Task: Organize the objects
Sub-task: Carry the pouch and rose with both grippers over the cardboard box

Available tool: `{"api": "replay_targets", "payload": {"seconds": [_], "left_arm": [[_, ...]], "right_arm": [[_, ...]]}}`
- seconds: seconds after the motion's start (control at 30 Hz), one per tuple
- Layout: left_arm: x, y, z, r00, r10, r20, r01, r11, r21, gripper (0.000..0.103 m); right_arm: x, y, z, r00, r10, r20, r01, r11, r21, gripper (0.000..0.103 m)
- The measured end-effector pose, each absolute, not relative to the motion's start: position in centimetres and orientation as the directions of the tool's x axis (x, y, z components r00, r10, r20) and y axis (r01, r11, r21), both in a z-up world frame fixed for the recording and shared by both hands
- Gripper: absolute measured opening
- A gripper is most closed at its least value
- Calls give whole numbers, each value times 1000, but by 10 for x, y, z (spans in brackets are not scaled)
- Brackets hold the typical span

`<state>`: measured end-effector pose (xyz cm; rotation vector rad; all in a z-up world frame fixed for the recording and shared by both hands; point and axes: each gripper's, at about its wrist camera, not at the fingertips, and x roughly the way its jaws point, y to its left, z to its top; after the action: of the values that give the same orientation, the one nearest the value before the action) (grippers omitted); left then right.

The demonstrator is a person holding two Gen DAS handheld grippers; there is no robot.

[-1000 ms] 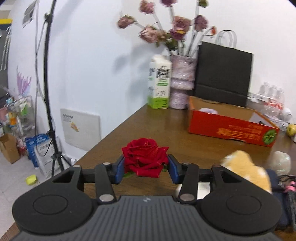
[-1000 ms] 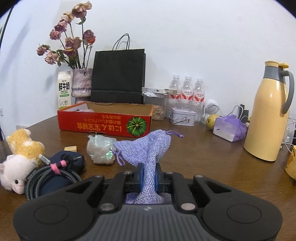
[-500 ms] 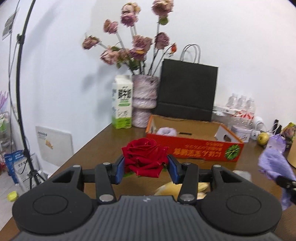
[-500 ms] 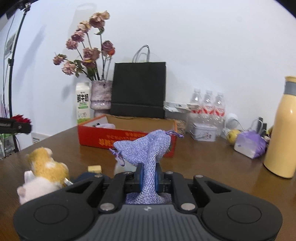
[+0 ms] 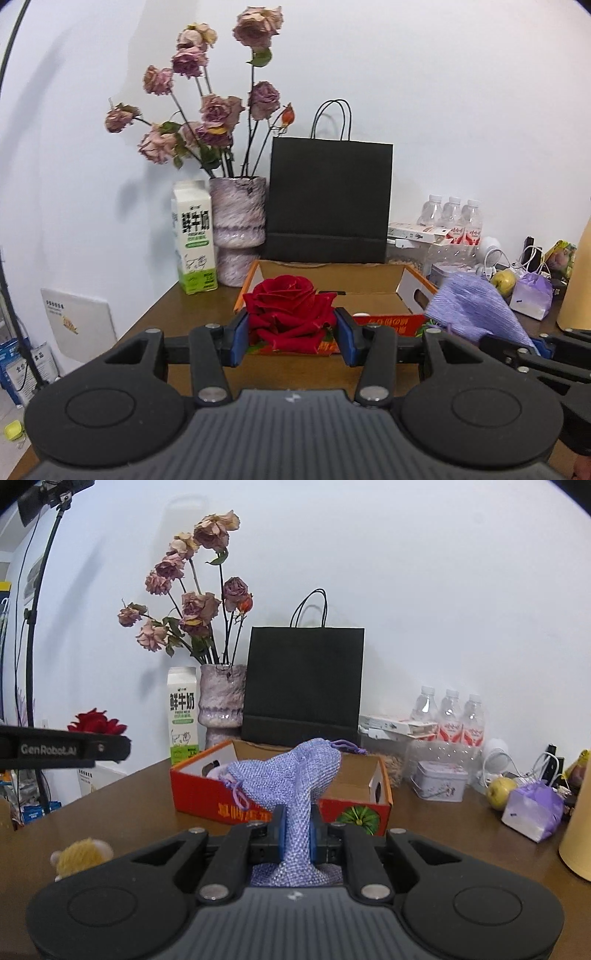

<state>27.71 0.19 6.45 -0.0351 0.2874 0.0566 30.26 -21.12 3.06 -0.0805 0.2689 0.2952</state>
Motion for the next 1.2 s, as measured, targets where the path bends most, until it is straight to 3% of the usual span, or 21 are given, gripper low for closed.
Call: {"api": "replay_targets", "payload": {"seconds": [0.63, 1.2], "left_arm": [[366, -14, 85, 958, 52, -282, -64, 997, -33, 48], [424, -13, 81, 912, 105, -397, -125, 992, -25, 49]], "right_arm": [[389, -190, 38, 891, 321, -322, -343, 939, -12, 10], [456, -180, 54, 878, 354, -323, -357, 933, 52, 10]]}}
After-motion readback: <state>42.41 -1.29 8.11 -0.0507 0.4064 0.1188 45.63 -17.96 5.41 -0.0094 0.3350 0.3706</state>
